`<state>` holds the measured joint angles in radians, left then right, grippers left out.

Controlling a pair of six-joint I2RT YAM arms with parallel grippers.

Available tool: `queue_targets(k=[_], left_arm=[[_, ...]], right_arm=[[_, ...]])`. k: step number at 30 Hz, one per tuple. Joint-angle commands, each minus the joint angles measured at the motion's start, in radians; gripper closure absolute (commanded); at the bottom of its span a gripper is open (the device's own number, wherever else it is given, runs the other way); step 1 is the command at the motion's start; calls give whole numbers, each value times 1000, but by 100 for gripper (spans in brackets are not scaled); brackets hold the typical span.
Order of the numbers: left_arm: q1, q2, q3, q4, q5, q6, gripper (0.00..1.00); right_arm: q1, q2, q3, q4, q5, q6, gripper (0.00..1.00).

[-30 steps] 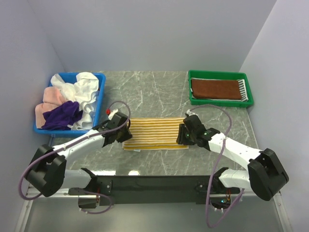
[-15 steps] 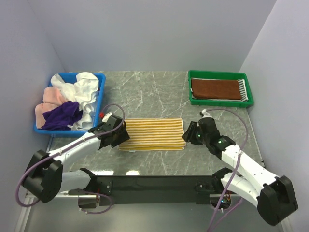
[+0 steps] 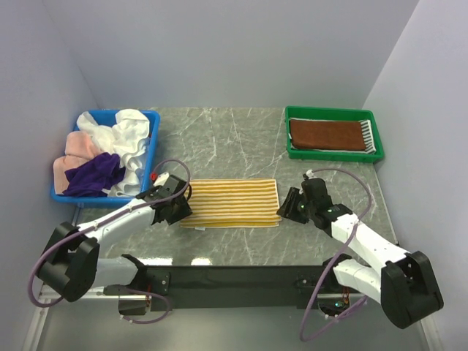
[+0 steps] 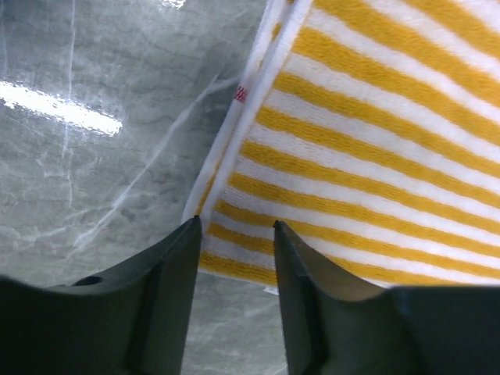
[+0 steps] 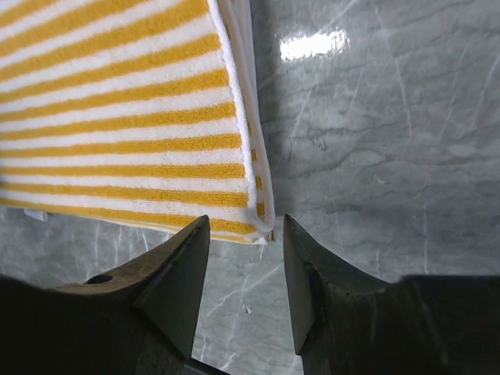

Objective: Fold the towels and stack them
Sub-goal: Smooth out wrinkles on the folded towel

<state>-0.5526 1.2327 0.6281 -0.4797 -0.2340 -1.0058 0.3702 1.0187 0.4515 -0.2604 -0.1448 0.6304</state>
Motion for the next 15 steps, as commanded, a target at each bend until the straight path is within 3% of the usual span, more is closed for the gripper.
queue_targets(k=[1, 10, 15], left_arm=[[-1, 28, 2, 4, -25, 24, 53], [-1, 19, 10, -43, -54, 24, 45], [-1, 30, 9, -39, -54, 27, 46]], right_arm=[[-2, 23, -17, 69, -33, -9, 50], [-4, 86, -31, 110, -55, -17, 50], [-4, 107, -34, 125, -53, -18, 50]])
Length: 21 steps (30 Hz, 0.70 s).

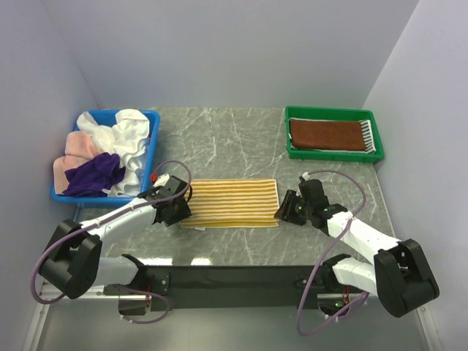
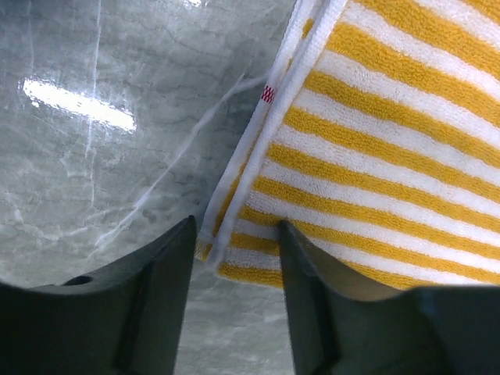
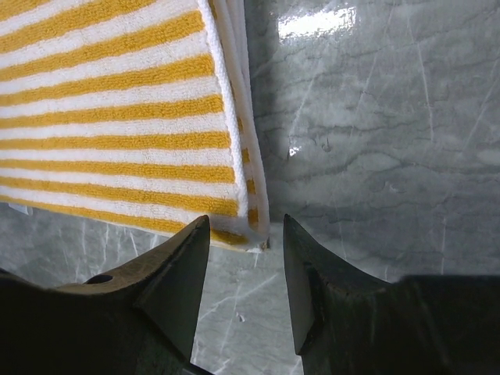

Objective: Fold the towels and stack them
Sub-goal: Smooth out wrinkles on the folded towel

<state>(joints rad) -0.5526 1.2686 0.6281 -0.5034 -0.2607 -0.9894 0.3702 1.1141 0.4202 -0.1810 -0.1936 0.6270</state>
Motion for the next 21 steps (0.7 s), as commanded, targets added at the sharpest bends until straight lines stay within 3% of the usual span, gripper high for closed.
queue_targets(k=[1, 5, 6, 12, 15, 18, 21], left_arm=[[-1, -2, 9, -11, -25, 12, 49], [-1, 15, 12, -11, -25, 12, 64], [-1, 14, 15, -11, -26, 15, 67], [-3, 14, 39, -38, -44, 24, 85], [-1, 9, 61, -67, -67, 32, 84], [-1, 6, 71, -73, -68, 40, 78], [-1, 5, 67, -66, -48, 38, 71]], right_arm=[[-4, 19, -3, 48, -6, -18, 50], [-4, 20, -3, 49, -3, -21, 53], [-4, 16, -1, 49, -1, -24, 61], [-4, 4, 15, 20, 13, -38, 83], [-4, -16, 32, -6, 28, -49, 87], [-5, -28, 48, -29, 29, -56, 94], [-4, -37, 52, -32, 25, -56, 94]])
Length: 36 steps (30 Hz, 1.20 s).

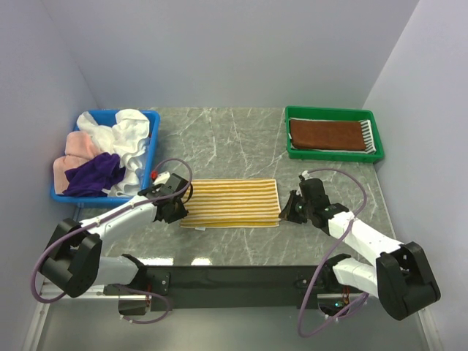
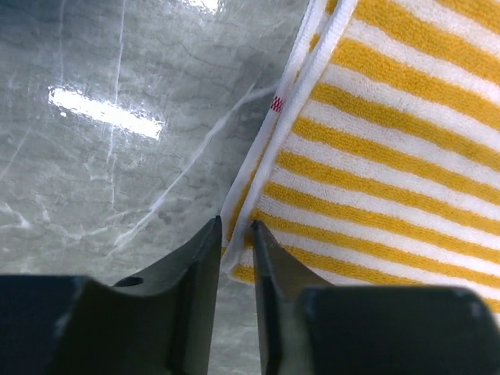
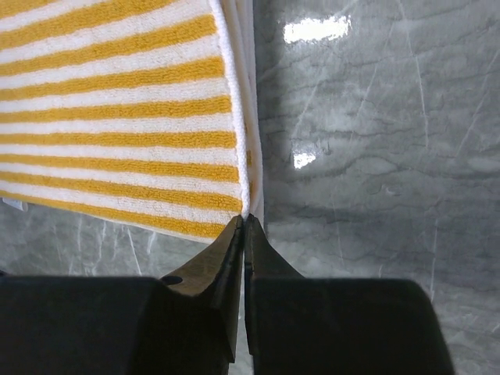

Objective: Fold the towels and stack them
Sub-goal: Smooth out wrinkles on the folded towel

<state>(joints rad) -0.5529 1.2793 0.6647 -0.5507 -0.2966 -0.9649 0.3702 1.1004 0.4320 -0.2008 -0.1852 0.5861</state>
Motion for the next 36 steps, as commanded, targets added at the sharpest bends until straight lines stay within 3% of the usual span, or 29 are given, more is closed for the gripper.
queue_targets(k=[1, 5, 12, 15, 25, 34, 36], left_arm=[[-1, -6, 29, -9, -6, 15, 70], [-1, -5, 13, 17, 27, 15, 71], [-2, 0, 33, -15, 4, 15, 88], [-2, -5, 49, -31, -1, 22, 99], [-1, -21, 142, -196, -114, 43, 99], [-1, 74, 70, -126, -47, 40, 96], [-1, 98, 49, -101, -27, 40, 91]], right_arm=[[-4, -25, 40, -14, 15, -17, 94], [-2, -14, 37, -2, 1, -16, 94], [-2, -20, 39, -6, -7, -20, 98], [-2, -25, 45, -11, -8, -20, 98], [3, -94, 82, -121, -54, -22, 99], [18, 25, 25, -123, -128, -32, 95], [21, 35, 16, -112, -129, -32, 89]])
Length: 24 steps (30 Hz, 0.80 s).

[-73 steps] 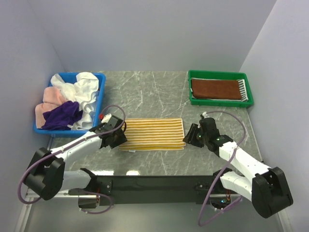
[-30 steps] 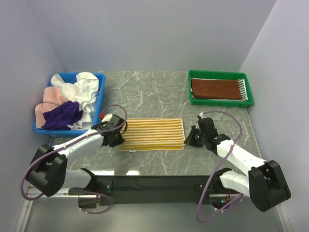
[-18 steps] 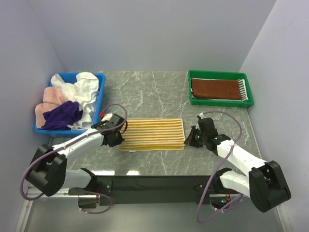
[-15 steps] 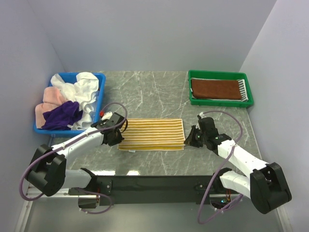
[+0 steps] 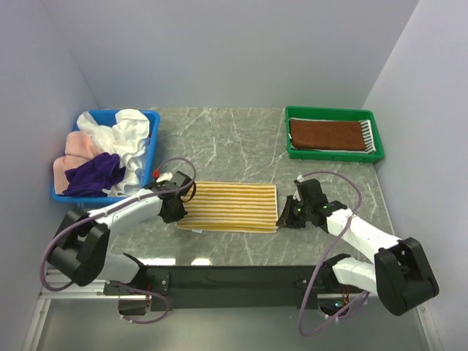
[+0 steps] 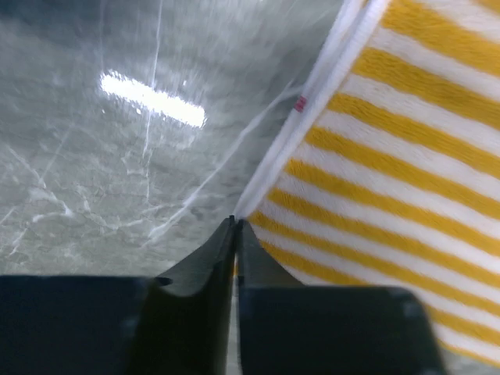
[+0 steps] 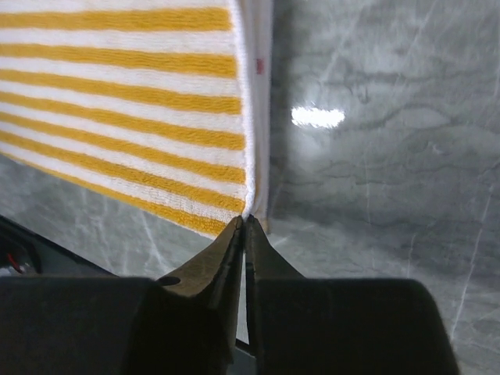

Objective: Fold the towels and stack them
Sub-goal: Smooth out wrinkles on the folded towel

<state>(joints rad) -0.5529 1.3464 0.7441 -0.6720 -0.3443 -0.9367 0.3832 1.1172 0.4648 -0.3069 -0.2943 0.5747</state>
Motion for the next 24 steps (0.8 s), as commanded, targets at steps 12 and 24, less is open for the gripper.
queue_targets(k=[12, 24], left_arm=[[-25, -118, 109, -109, -58, 1, 19], [-148, 150, 206, 64, 31, -11, 35]], right_arm=[[16, -209, 55, 32, 8, -19, 55], [-6, -48, -17, 106, 7, 1, 59]])
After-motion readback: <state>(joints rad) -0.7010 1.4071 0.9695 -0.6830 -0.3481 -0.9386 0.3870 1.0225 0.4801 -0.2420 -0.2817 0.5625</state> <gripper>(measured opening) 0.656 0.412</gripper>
